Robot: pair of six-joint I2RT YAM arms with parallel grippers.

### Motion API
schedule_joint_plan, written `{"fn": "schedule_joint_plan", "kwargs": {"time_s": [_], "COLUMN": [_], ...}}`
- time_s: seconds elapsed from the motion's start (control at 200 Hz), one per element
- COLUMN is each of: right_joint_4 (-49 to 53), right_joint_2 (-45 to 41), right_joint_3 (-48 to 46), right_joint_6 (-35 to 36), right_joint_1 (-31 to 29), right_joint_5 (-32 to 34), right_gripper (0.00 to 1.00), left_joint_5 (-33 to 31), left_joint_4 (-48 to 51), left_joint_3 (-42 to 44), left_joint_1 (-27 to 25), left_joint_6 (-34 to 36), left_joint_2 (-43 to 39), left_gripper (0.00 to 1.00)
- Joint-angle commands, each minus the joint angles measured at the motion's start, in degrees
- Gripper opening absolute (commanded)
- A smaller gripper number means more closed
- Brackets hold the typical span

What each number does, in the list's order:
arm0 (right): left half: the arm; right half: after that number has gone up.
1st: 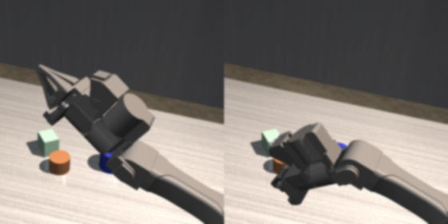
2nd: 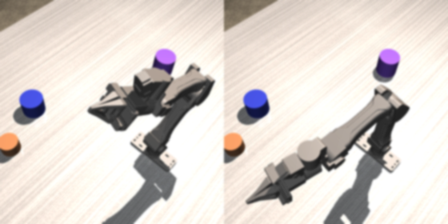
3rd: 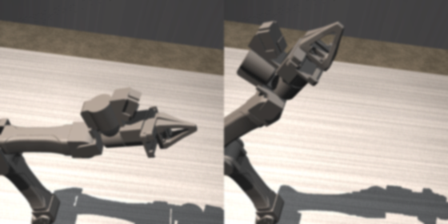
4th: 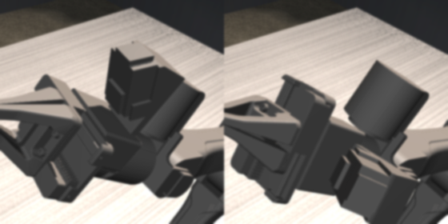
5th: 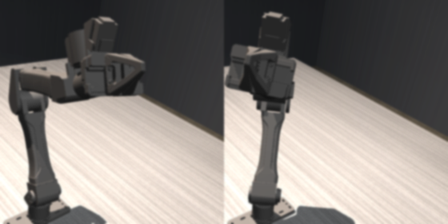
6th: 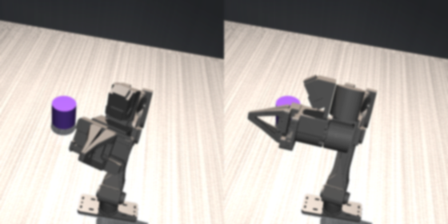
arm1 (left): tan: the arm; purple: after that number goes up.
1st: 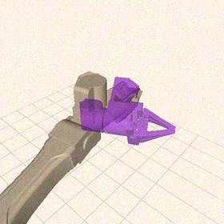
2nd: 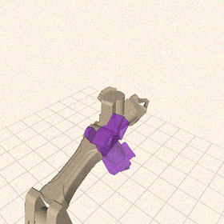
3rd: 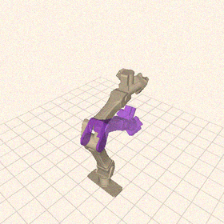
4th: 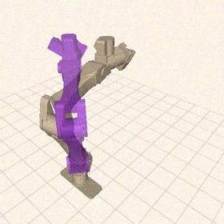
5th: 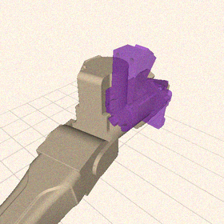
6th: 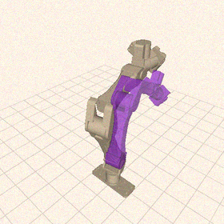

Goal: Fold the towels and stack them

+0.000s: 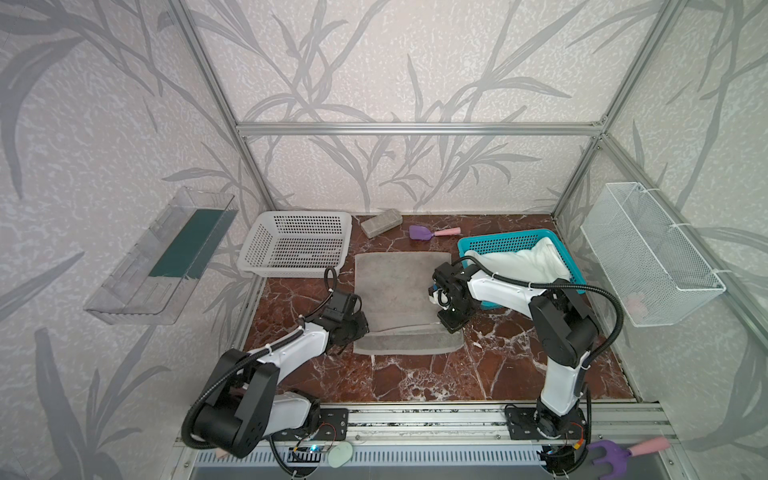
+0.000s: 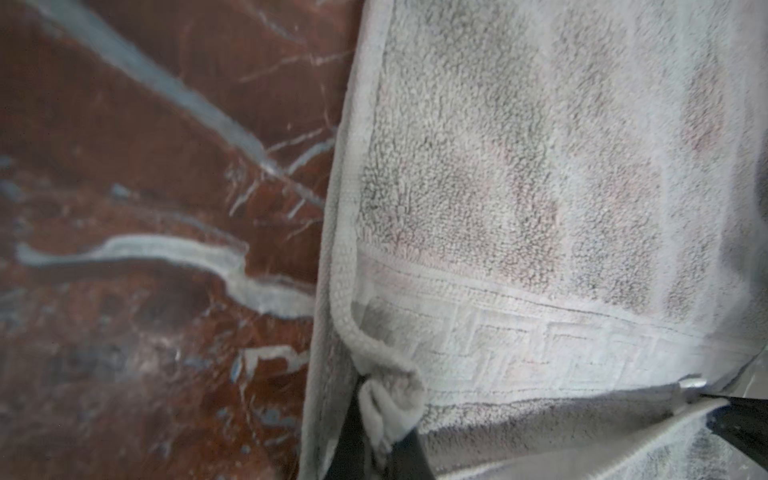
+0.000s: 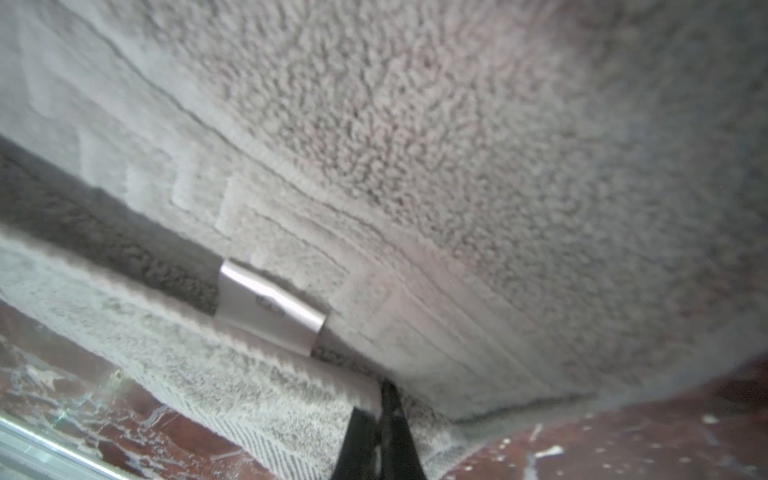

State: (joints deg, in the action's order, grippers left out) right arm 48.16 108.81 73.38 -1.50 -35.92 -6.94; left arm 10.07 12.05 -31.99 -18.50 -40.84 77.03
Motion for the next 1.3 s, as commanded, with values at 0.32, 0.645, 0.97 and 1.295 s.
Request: {"fn": "schedule_joint_plan", "kwargs": {"time_s": [0.32,0.645,0.97,1.295], "right_joint_4": [12.43,-0.22,0.22,7.91], "right_joint_2": [-11.58,-6.79,1.81,0.91], "right_joint_3": [2.37,-12.38,-5.82,8.61], "right_joint_6": [1.25,-3.69,-0.89,4.99], "right_joint_1": [-0.55,-2.25,-2.06,2.39], "right_joint_5": [6.94,-4.72,0.66,7.38], "right_gripper": [0.00,0.00,0.00,0.00], "left_joint_5": [0.85,0.39,-0.47,-0.57], "left_joint_4": [14.97,1.74,-0.83,11.83], "left_joint_3": [-8.56,6.73,4.92,-10.38], "left_joint_1": [-0.74,-1.97,-1.72,0.04], "left_joint_6": [5.02,-0.72,-0.16,5.33], "left_joint_2": [-9.07,-6.12,1.62,3.38], "left_gripper": [0.00,0.00,0.00,0.00]}}
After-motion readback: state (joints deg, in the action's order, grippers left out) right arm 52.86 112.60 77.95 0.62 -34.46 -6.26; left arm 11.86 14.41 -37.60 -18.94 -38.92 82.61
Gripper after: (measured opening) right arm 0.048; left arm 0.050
